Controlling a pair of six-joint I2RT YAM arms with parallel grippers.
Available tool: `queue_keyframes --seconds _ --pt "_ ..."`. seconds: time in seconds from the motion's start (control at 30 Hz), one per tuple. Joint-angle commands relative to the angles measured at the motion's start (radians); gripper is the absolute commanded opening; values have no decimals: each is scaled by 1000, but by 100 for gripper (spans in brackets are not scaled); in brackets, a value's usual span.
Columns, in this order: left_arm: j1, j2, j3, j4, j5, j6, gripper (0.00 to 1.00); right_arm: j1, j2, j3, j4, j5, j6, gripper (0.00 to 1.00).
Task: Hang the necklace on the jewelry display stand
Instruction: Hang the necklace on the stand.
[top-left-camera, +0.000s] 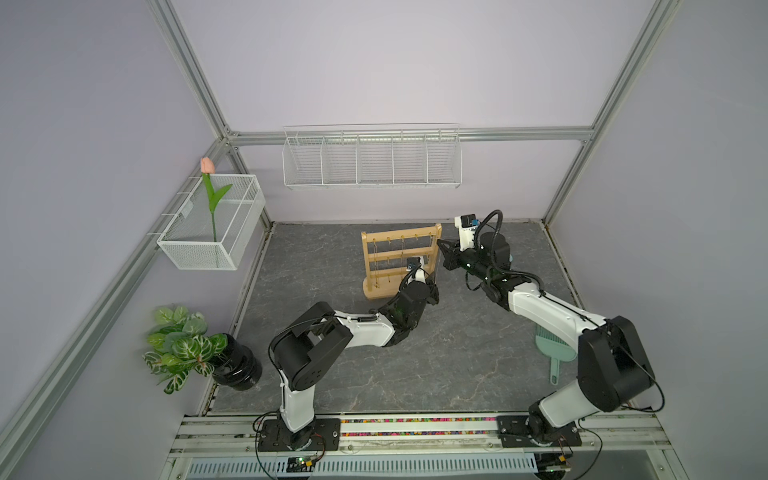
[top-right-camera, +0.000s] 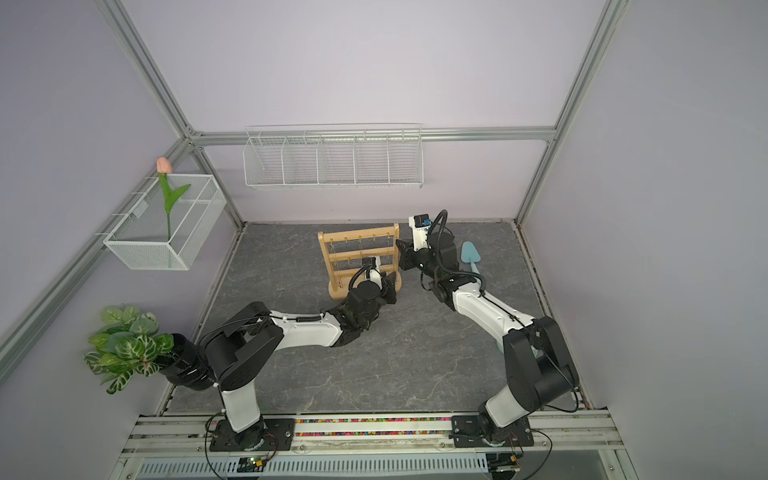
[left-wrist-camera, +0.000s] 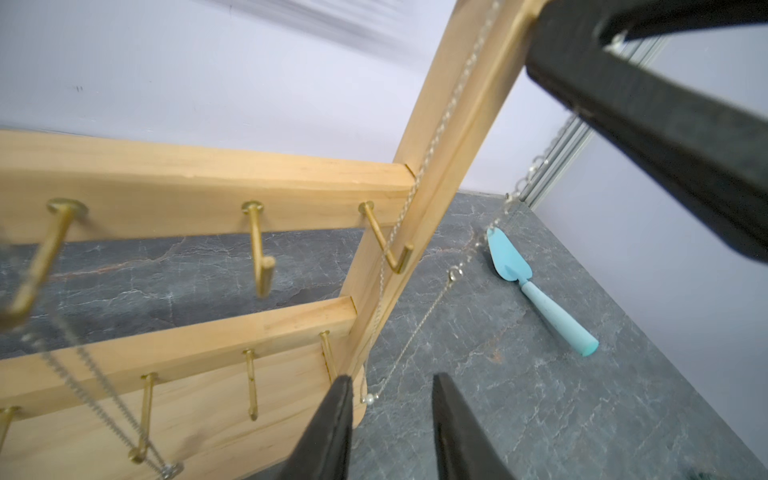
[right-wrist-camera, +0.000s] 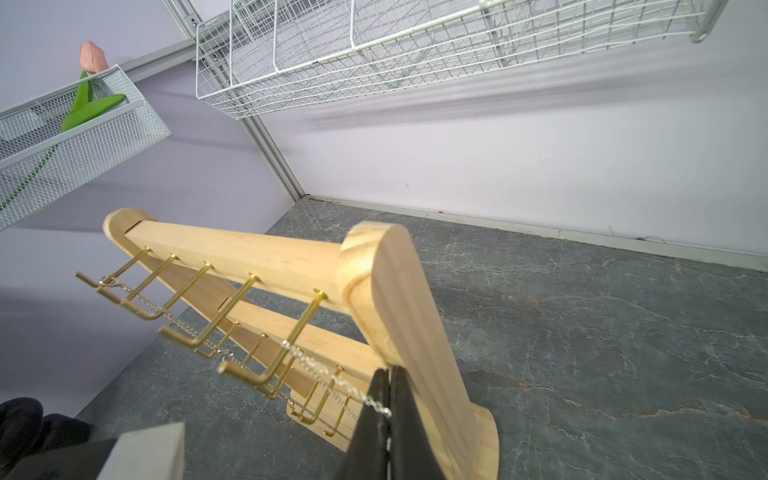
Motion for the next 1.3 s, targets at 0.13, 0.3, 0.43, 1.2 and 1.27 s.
queue_keyframes --seconds 0.13,0.3,0.43,1.2,1.27 --pt "25 40 65 39 -42 -31 30 -7 24 -13 44 -36 10 7" --pt "37 66 95 20 -45 -34 30 -6 28 -12 60 -46 22 7" --pt "46 89 116 18 -33 -39 30 -7 32 -9 61 -49 25 7" --pt "51 62 126 -13 57 -59 0 -18 26 -18 72 -54 37 7" --pt "51 40 112 -15 69 -68 0 -18 26 -20 74 -52 38 7"
